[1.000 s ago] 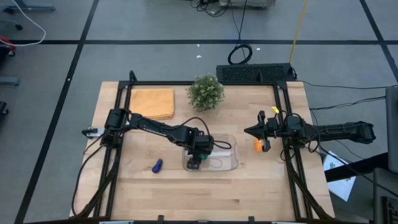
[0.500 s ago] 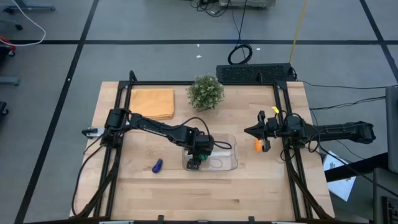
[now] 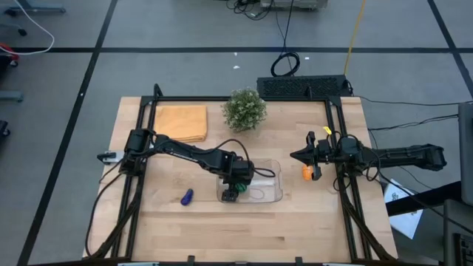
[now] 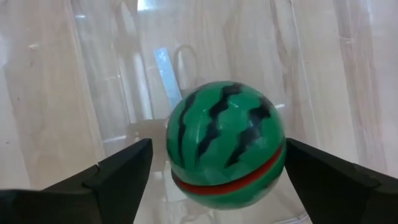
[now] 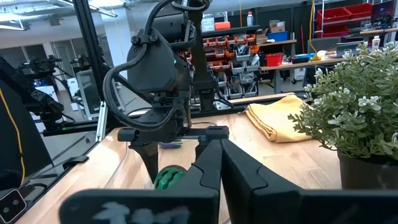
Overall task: Pick and placing Produce into tupperware
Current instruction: Put the watermelon into the transparent bin, then put the pumpkin into the transparent bin
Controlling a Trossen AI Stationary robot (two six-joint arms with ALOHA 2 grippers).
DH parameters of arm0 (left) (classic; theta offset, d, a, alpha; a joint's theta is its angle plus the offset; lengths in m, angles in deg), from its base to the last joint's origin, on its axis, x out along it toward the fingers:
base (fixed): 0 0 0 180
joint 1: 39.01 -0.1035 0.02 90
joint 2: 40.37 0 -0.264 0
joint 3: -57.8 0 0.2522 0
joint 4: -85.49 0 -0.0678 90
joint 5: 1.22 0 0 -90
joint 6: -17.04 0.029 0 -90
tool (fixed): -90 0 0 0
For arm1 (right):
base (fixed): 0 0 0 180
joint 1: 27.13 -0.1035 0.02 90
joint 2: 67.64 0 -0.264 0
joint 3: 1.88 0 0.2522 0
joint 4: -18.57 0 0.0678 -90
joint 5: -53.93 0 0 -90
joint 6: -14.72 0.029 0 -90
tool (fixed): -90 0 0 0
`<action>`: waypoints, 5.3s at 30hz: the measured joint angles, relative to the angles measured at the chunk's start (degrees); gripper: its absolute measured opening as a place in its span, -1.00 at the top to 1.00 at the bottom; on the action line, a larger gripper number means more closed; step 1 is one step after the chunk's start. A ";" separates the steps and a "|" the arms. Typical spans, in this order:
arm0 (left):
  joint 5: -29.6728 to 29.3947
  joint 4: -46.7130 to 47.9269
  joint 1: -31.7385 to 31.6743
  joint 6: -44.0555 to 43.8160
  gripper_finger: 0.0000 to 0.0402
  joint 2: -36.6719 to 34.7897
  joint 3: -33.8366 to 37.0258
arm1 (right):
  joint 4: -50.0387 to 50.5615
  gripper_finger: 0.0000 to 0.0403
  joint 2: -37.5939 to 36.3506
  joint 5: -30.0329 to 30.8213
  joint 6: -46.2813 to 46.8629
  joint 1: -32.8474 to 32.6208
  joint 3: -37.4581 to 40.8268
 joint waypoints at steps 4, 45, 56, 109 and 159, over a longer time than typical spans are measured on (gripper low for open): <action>-0.55 0.49 -0.02 0.10 -0.80 -0.22 -0.23 | 0.00 1.00 0.00 0.00 0.07 0.00 0.00; -13.24 17.57 0.85 6.79 0.94 -0.29 -13.94 | 0.04 1.00 0.01 0.00 -0.01 0.00 0.00; -17.35 16.43 1.29 9.63 0.99 -8.77 -13.84 | 0.24 1.00 0.11 -0.02 -0.01 0.00 0.00; -2.23 -51.46 -6.82 6.29 1.00 -71.47 52.13 | -0.24 1.00 0.71 -0.01 -0.23 -0.01 0.00; -0.24 -53.94 -5.79 6.11 1.00 -97.04 76.95 | -1.53 1.00 0.70 0.00 -0.87 0.00 0.02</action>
